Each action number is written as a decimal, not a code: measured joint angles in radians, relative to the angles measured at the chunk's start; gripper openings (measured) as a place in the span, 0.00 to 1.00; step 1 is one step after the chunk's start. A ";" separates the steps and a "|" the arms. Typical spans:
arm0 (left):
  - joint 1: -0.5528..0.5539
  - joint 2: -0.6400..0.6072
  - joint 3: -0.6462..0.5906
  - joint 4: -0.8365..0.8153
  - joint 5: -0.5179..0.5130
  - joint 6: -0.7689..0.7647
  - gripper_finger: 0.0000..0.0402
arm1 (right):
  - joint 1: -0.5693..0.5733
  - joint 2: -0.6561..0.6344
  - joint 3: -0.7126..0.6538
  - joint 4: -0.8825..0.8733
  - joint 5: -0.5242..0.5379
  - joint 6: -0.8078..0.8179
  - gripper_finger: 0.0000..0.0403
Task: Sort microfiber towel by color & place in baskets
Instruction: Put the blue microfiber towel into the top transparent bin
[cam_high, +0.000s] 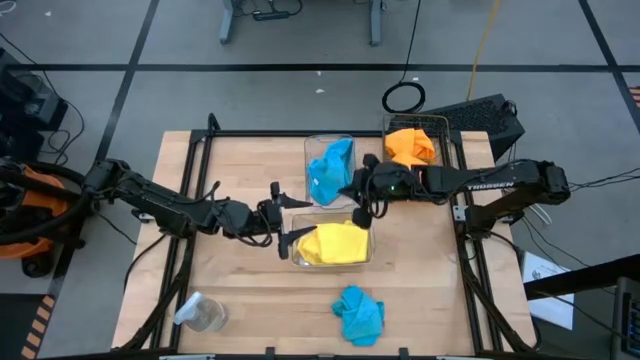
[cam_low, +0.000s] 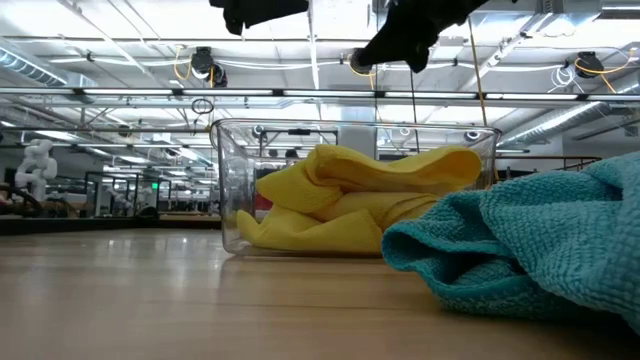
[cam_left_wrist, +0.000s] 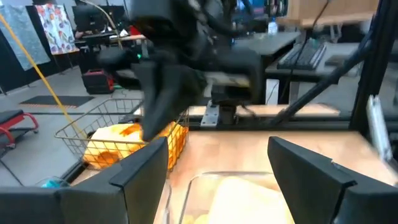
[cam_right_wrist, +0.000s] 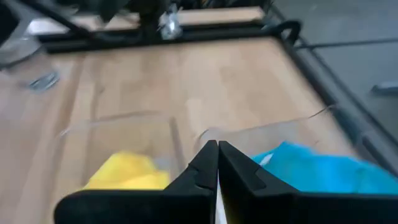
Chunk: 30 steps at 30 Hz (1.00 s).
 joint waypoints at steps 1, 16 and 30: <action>0.000 0.001 0.000 0.024 0.000 -0.012 0.70 | 0.016 0.000 0.000 -0.015 0.001 0.010 0.01; -0.016 0.010 0.001 0.201 -0.007 -0.010 0.70 | 0.086 0.000 0.000 -0.012 0.247 -0.024 0.01; -0.018 -0.089 0.089 0.209 0.006 0.104 0.70 | 0.068 0.000 0.000 -0.013 0.265 0.002 0.01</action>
